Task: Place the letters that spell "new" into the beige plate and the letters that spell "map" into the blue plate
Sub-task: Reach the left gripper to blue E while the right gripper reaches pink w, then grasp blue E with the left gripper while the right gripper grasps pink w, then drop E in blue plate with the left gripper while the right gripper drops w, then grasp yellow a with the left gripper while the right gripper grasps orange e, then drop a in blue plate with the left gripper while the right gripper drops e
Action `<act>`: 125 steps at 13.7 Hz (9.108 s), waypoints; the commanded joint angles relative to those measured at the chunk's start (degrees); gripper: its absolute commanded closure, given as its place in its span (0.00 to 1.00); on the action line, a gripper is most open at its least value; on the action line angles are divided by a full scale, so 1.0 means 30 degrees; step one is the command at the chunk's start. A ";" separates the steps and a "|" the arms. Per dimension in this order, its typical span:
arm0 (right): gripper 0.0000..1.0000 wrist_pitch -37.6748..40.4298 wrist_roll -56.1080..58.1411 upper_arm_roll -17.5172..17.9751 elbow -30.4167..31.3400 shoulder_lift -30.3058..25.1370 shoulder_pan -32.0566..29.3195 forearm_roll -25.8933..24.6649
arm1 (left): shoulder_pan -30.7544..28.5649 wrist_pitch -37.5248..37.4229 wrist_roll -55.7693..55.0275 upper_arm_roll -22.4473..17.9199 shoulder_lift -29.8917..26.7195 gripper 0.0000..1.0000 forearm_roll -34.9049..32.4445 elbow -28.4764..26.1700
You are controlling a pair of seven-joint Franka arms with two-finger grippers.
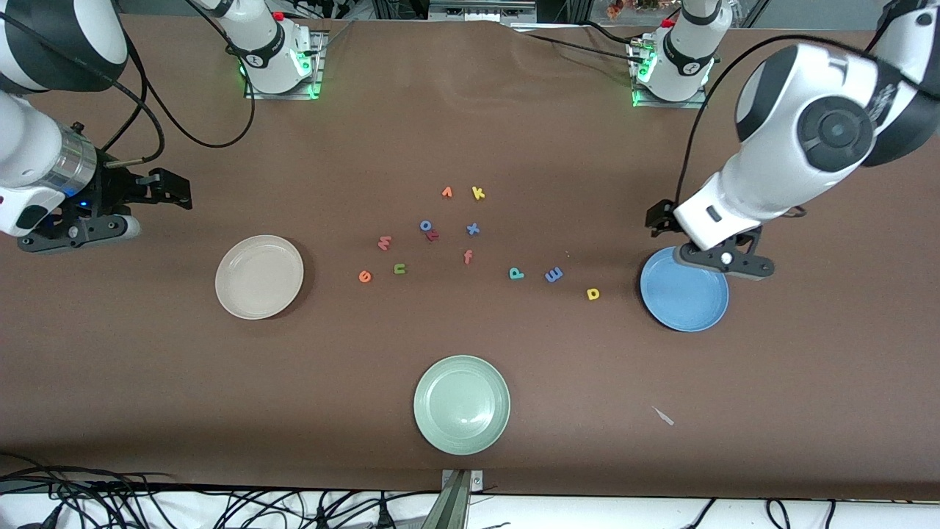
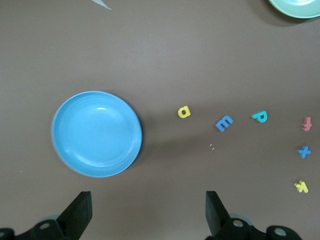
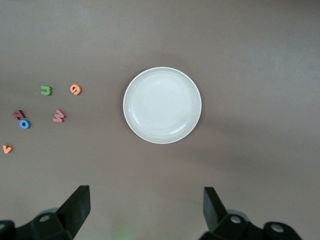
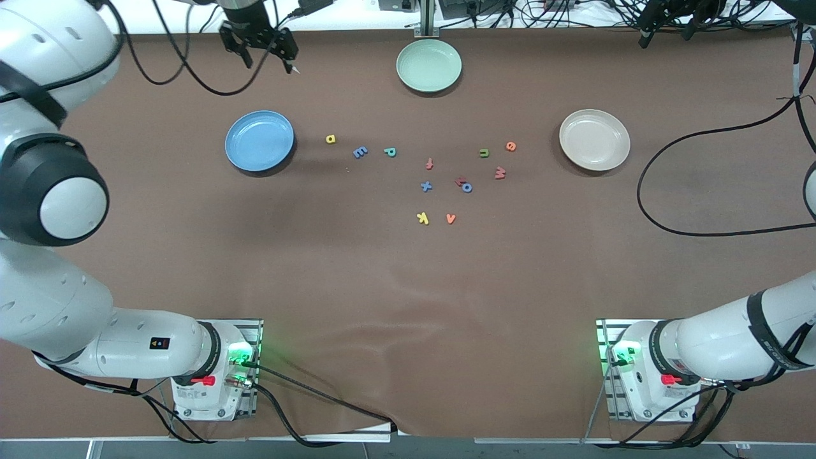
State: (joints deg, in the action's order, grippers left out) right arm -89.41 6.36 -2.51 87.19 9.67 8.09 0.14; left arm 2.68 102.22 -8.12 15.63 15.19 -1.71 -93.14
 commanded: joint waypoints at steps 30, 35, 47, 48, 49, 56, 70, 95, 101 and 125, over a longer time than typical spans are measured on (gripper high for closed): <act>0.00 -1.6597 -1.7087 0.0104 0.8783 0.5565 0.8288 0.0948 | 0.4498 1.2242 0.5782 -0.0053 0.7093 0.14 -0.4703 -0.4109; 0.00 -1.7891 -1.8437 0.0750 0.9839 0.5623 0.8610 0.0890 | 0.4410 1.3445 0.5812 -0.0053 0.7562 0.22 -0.5466 -0.4226; 0.13 -2.0265 -1.8261 0.0720 1.1805 0.5799 0.8611 0.0655 | 0.3885 1.1082 0.7185 -0.0024 0.6043 1.00 -0.5525 -0.3847; 0.16 -2.0410 -1.8232 0.0720 1.1805 0.5857 0.8640 0.0626 | 0.3534 1.0521 0.7769 -0.0024 0.5633 1.00 -0.5496 -0.3672; 0.17 -2.0499 -1.8232 0.0720 1.1805 0.5974 0.8640 0.0626 | 0.3067 1.0022 0.8674 -0.0024 0.5339 1.00 -0.5263 -0.3554; 0.53 -2.1027 -1.8232 0.0720 1.1863 0.6239 0.8640 0.0567 | -0.0653 0.8435 1.4622 0.0005 0.4341 1.00 -0.5173 -0.3406; 0.78 -1.1481 -0.5853 -0.4868 1.0688 0.0970 0.8523 0.0714 | -0.4438 1.0343 1.6039 0.0005 0.4108 0.00 -0.5203 -0.6483; 0.34 -2.1203 -0.5832 -0.3414 1.1780 0.4536 0.8786 0.4464 | -0.1977 0.9399 -0.8569 0.2964 0.6799 0.00 -0.3415 -0.2557; 0.34 -2.1290 -0.9062 -0.1653 0.9843 0.6091 0.8758 0.4405 | -0.1186 1.0719 -1.1092 0.2788 0.7821 0.10 -0.5309 -0.2732; 0.71 -2.0596 -0.7073 -0.2382 0.8934 0.7678 0.8259 0.4142 | -0.1506 0.8673 -0.9252 0.2818 0.6481 0.92 -0.6287 -0.2557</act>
State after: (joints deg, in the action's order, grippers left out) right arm -154.67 -17.83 -8.39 115.19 32.79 33.72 12.42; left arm -0.87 131.15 -38.49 23.93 37.93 -18.25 -100.10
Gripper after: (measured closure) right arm 0.705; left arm 0.722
